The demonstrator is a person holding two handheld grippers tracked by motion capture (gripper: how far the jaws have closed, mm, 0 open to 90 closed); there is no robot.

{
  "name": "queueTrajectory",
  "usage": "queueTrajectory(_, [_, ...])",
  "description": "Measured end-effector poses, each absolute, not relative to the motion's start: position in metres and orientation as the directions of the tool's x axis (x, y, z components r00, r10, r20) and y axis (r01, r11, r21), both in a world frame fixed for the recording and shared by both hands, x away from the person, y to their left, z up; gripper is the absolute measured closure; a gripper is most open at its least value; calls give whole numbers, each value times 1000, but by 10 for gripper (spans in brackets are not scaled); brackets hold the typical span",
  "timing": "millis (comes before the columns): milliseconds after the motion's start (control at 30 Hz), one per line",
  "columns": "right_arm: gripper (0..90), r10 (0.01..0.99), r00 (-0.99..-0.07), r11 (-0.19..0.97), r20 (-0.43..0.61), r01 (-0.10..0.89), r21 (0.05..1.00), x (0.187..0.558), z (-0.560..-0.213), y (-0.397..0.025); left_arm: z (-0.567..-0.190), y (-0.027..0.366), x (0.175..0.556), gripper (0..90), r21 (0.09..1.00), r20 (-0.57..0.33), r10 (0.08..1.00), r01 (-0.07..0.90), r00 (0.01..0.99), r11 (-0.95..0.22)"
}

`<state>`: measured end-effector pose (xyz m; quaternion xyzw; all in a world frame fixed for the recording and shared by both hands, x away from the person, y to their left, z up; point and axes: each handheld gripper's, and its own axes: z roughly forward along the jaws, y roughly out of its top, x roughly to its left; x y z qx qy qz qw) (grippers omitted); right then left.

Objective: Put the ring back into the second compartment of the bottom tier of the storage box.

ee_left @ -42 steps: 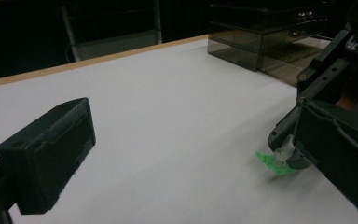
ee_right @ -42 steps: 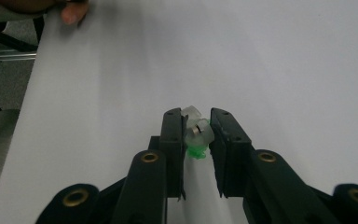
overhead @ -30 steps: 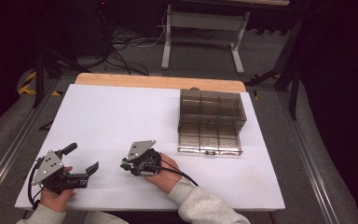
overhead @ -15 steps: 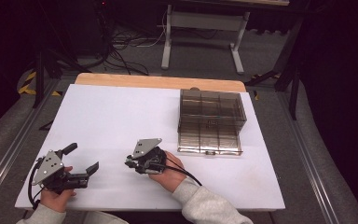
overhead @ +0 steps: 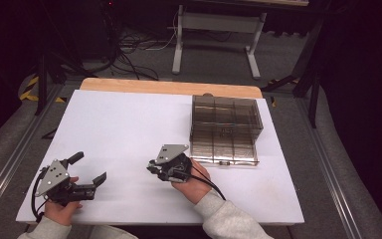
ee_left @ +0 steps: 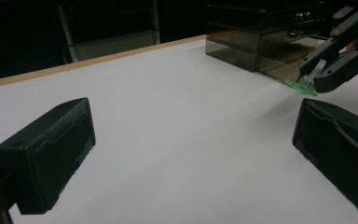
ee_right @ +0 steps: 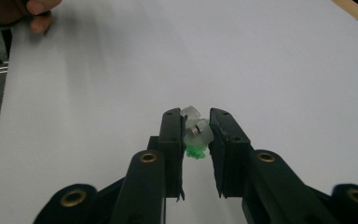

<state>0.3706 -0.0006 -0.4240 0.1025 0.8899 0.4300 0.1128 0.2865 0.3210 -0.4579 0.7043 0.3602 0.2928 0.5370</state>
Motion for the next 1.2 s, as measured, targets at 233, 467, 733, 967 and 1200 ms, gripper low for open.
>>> queueTrajectory(233, [756,337,-935,584,-110,116,803,374,-417,-24,-458,320,287,3,968,27,820,189,572,-164])
queueTrajectory(467, [756,390,-914,580,-114,147,801,380,-413,-42,-458,320,288,3,968,26,821,190,571,-164])
queueTrajectory(733, [756,433,-895,560,-106,175,810,381,-409,-60,-458,320,288,3,967,27,820,192,572,-166])
queueTrajectory(967, [756,490,-867,538,-91,218,814,384,-407,-78,-458,320,288,3,968,25,820,191,571,-162])
queueTrajectory(1200, [756,536,-840,520,-84,250,817,387,-405,-92,-458,320,287,3,968,25,820,190,572,-162])
